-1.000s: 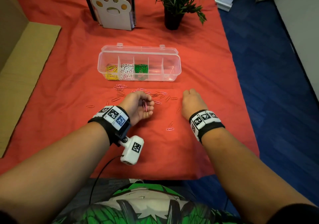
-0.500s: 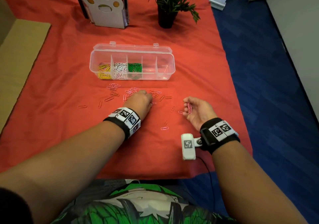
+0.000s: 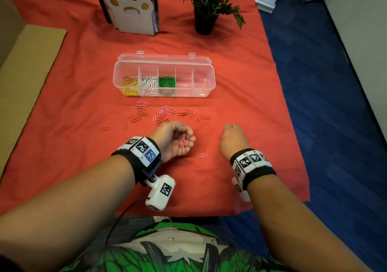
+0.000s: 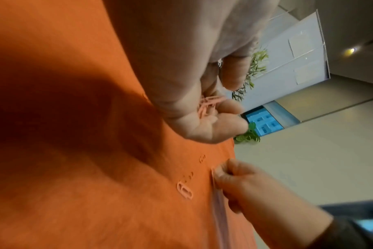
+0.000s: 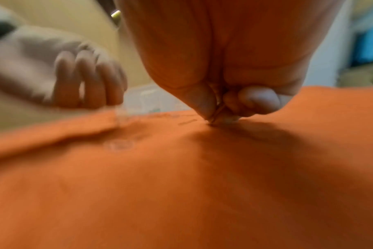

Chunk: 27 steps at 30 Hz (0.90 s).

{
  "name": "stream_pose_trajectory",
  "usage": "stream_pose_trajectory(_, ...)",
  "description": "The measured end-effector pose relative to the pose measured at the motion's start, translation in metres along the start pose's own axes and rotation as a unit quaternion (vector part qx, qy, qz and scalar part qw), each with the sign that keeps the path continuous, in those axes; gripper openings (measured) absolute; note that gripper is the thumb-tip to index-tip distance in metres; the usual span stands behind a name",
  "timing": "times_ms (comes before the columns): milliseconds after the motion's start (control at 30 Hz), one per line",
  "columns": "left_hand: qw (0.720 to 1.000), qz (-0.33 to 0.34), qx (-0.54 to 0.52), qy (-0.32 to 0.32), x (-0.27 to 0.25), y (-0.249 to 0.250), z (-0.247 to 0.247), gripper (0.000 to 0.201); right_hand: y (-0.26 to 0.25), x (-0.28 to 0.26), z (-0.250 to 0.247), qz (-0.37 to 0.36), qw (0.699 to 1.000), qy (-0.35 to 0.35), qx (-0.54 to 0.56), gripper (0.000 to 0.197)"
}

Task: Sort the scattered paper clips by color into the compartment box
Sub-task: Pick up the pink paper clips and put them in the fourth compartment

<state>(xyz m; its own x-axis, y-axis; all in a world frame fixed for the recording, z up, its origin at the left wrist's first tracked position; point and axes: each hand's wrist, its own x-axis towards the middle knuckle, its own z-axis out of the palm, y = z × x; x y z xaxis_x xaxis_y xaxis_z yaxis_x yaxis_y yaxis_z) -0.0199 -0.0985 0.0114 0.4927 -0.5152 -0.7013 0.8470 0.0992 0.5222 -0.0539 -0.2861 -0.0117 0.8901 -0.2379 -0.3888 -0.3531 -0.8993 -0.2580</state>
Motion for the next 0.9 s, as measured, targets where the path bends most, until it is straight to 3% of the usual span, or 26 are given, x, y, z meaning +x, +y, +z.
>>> stream_pose_trajectory(67, 0.996, -0.003, 0.085, 0.03, 0.006, -0.009, 0.006, 0.025, 0.0, 0.001, -0.006, 0.038, 0.994, -0.031, 0.095, 0.012)
stream_pose_trajectory(133, 0.959, 0.05, 0.271, 0.074, 0.015, -0.022, 0.009, 0.019, 0.001, 0.001, -0.009, 0.06, 0.966, -0.075, 0.242, 0.021)
stream_pose_trajectory(167, 0.916, 0.092, 0.381, 0.088, 0.019, -0.028, 0.008, 0.014, 0.002, -0.001, -0.009, 0.068, 0.936, -0.093, 0.333, 0.028)
stream_pose_trajectory(267, 0.746, 0.184, 0.635, 0.079, 0.021, -0.038, 0.007, 0.014, 0.002, -0.008, -0.015, 0.09, 0.836, -0.116, 0.528, 0.032)
stream_pose_trajectory(333, 0.675, 0.223, 0.699, 0.082, 0.022, -0.042, 0.009, 0.016, 0.001, -0.012, -0.022, 0.088, 0.78, -0.126, 0.606, 0.031)
stream_pose_trajectory(433, 0.63, 0.238, 0.736, 0.07, 0.024, -0.047, 0.009, 0.015, 0.0, -0.015, -0.033, 0.094, 0.686, -0.142, 0.707, 0.026)
stream_pose_trajectory(500, 0.618, 0.234, 0.748, 0.064, 0.024, -0.048, 0.008, 0.018, -0.001, -0.016, -0.04, 0.099, 0.643, -0.156, 0.743, 0.024)
stream_pose_trajectory(567, 0.633, 0.234, 0.735, 0.064, 0.022, -0.046, 0.005, 0.017, -0.003, -0.015, -0.045, 0.107, 0.632, -0.162, 0.75, 0.023)
stream_pose_trajectory(600, 0.658, 0.236, 0.712, 0.065, 0.021, -0.044, 0.002, 0.014, -0.005, -0.015, -0.047, 0.11, 0.641, -0.159, 0.743, 0.022)
stream_pose_trajectory(667, 0.733, 0.226, 0.637, 0.082, 0.018, -0.035, -0.005, 0.011, -0.011, -0.013, -0.047, 0.107, 0.679, -0.144, 0.712, 0.021)
stream_pose_trajectory(767, 0.88, 0.182, 0.412, 0.153, 0.01, -0.016, -0.013, 0.021, -0.022, -0.009, -0.047, 0.092, 0.735, -0.13, 0.66, 0.026)
stream_pose_trajectory(800, 0.907, 0.18, 0.338, 0.177, 0.007, -0.007, -0.015, 0.021, -0.028, -0.006, -0.048, 0.085, 0.747, -0.13, 0.647, 0.028)
stream_pose_trajectory(900, 0.927, 0.197, 0.244, 0.207, 0.001, 0.03, -0.016, 0.019, -0.046, 0.004, -0.059, 0.051, 0.77, -0.124, 0.624, 0.031)
